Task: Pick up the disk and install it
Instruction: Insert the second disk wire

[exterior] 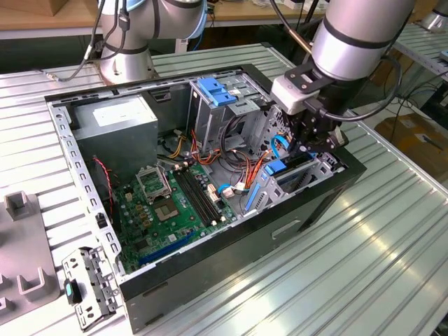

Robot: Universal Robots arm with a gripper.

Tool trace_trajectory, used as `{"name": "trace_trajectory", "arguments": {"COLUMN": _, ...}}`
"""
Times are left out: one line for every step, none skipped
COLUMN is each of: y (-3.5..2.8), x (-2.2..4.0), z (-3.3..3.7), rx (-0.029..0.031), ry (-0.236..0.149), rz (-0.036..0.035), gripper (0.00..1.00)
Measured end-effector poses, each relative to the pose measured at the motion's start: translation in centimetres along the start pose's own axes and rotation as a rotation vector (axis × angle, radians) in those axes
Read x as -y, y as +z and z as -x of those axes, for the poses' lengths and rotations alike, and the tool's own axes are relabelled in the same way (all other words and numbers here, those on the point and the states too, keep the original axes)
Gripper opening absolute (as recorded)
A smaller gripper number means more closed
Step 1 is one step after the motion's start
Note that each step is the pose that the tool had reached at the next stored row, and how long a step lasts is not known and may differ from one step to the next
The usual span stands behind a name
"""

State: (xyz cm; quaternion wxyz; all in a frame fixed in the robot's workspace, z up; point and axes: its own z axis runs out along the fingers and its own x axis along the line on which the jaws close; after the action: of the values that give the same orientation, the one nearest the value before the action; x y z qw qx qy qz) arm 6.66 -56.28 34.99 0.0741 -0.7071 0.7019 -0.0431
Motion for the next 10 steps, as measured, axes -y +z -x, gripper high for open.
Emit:
{"name": "trace_trajectory", "arguments": {"y": 0.03, "x": 0.01, "z": 0.0, "rx": 0.002, "ry": 0.0, "rz": 0.0, "gripper": 0.16}}
{"name": "trace_trajectory", "arguments": {"y": 0.08, "x": 0.06, "z": 0.0, "rx": 0.0044, "ry": 0.001, "rz": 0.0, "gripper": 0.16}}
{"name": "trace_trajectory", "arguments": {"y": 0.13, "x": 0.07, "z": 0.0, "rx": 0.0061, "ry": 0.001, "rz": -0.0001, "gripper": 0.16}}
{"name": "trace_trajectory", "arguments": {"y": 0.2, "x": 0.06, "z": -0.01, "rx": 0.0087, "ry": 0.002, "rz": -0.0001, "gripper": 0.16}}
{"name": "trace_trajectory", "arguments": {"y": 0.3, "x": 0.05, "z": -0.01, "rx": 0.0137, "ry": 0.002, "rz": -0.0002, "gripper": 0.16}}
{"name": "trace_trajectory", "arguments": {"y": 0.36, "x": 0.04, "z": -0.01, "rx": 0.0159, "ry": 0.003, "rz": -0.0002, "gripper": 0.16}}
{"name": "trace_trajectory", "arguments": {"y": 0.41, "x": 0.04, "z": -0.02, "rx": 0.0171, "ry": 0.003, "rz": -0.0002, "gripper": 0.16}}
{"name": "trace_trajectory", "arguments": {"y": 0.45, "x": 0.03, "z": -0.02, "rx": 0.018, "ry": 0.003, "rz": -0.0002, "gripper": 0.16}}
{"name": "trace_trajectory", "arguments": {"y": 0.49, "x": 0.02, "z": -0.02, "rx": 0.0191, "ry": 0.003, "rz": -0.0002, "gripper": 0.16}}
{"name": "trace_trajectory", "arguments": {"y": 0.52, "x": 0.02, "z": -0.03, "rx": 0.0194, "ry": 0.003, "rz": -0.0002, "gripper": 0.16}}
